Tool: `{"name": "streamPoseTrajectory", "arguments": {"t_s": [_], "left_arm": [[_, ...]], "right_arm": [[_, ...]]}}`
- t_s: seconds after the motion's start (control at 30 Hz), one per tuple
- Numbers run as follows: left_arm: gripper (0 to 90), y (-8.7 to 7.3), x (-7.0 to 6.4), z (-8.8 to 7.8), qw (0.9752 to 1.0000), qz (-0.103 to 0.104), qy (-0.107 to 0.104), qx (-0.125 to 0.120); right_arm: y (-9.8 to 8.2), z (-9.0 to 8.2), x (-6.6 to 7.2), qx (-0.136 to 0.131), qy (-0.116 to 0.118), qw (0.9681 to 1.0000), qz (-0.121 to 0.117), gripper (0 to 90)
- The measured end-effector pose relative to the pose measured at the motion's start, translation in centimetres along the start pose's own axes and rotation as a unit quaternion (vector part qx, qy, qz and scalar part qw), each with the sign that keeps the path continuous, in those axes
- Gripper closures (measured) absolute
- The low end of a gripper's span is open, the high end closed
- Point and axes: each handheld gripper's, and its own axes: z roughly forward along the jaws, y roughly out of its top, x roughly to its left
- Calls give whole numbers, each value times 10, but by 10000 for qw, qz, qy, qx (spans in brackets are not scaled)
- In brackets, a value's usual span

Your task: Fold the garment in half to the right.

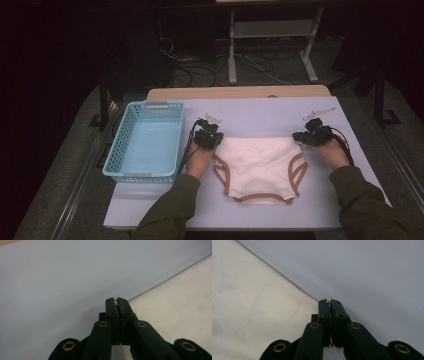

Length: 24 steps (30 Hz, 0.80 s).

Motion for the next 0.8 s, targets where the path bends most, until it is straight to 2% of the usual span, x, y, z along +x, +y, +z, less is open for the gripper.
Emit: {"name": "streamPoseTrajectory", "arguments": {"t_s": [0.2, 0.37, 0.53, 0.57, 0.63, 0.73, 0.77, 0.8], "left_arm": [[879, 4, 4, 12, 10000, 5, 46, -22], [875, 0, 6, 21, 9999, 34, 46, 139], [864, 0, 5, 23, 9999, 68, 71, 142], [857, 0, 6, 22, 9999, 45, 68, 140], [811, 0, 7, 21, 10000, -29, 23, 88], [696, 1, 10, 16, 9999, -119, -113, 10], [618, 1, 11, 13, 9997, -167, -187, -54], [618, 2, 11, 11, 9996, -186, -216, -75]], "right_arm": [[2, 8, -6, 2, -54, 9999, 87, 867], [-1, 13, -8, 66, -39, 9999, 123, 861], [-2, 13, -10, 45, 31, 9997, 221, 845], [-2, 13, -10, 47, 25, 9997, 231, 831], [-1, 13, -10, 51, -24, 9995, 297, 742], [0, 9, -10, -61, 134, 9990, 427, 623], [2, 6, -9, -168, 215, 9985, 481, 555], [2, 6, -9, -168, 215, 9985, 481, 555]]}}
